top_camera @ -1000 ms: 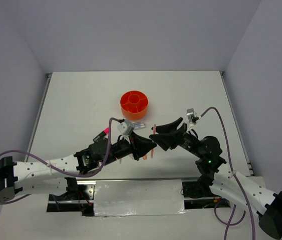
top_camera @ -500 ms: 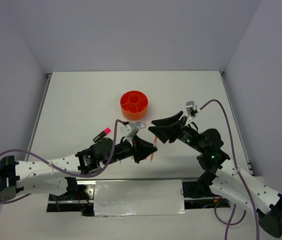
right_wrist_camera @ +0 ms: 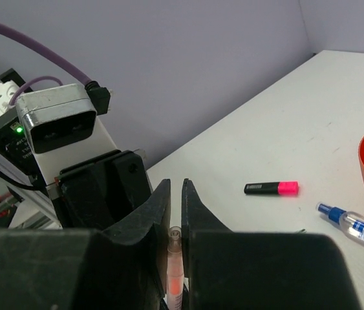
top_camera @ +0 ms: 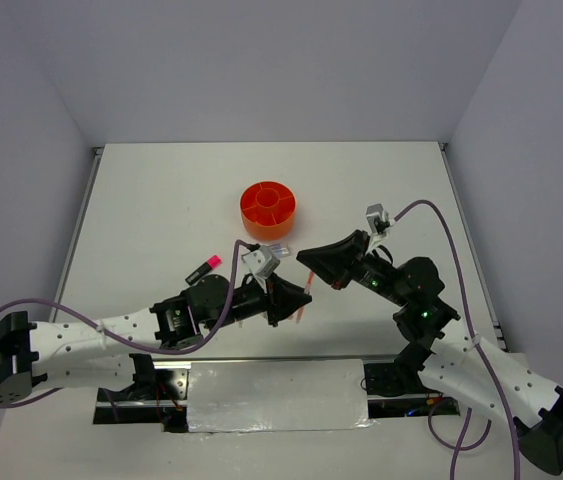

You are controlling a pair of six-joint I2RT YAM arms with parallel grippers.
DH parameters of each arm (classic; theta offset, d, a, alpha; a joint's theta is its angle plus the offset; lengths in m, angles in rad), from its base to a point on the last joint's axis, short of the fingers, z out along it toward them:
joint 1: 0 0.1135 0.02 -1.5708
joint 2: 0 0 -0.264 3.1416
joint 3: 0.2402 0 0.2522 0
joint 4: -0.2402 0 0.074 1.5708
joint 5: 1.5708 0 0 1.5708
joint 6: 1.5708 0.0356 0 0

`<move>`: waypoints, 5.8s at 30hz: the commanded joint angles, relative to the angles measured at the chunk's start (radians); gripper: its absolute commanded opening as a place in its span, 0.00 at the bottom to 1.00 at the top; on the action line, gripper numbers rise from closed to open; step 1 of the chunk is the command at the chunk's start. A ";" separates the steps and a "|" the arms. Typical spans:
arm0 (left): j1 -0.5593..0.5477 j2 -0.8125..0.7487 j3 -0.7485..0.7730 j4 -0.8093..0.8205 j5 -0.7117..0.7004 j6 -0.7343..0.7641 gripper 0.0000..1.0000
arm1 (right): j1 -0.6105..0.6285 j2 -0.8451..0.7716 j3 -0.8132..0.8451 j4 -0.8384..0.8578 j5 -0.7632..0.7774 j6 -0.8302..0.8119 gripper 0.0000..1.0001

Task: Sort the stationery into containers
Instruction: Close the pen cap on the pen, then place the pen in the storage box.

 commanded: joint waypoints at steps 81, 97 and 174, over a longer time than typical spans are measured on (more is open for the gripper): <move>0.431 -0.137 0.133 0.068 0.467 0.068 0.00 | 0.379 0.315 0.067 -0.017 0.246 -0.072 0.00; 0.425 -0.163 -0.020 0.080 0.457 0.065 0.00 | 0.342 0.252 0.347 -0.208 0.279 -0.167 0.56; 0.423 -0.415 0.185 -1.067 -0.169 -0.147 0.99 | -0.172 1.214 0.646 0.367 0.119 -0.370 0.25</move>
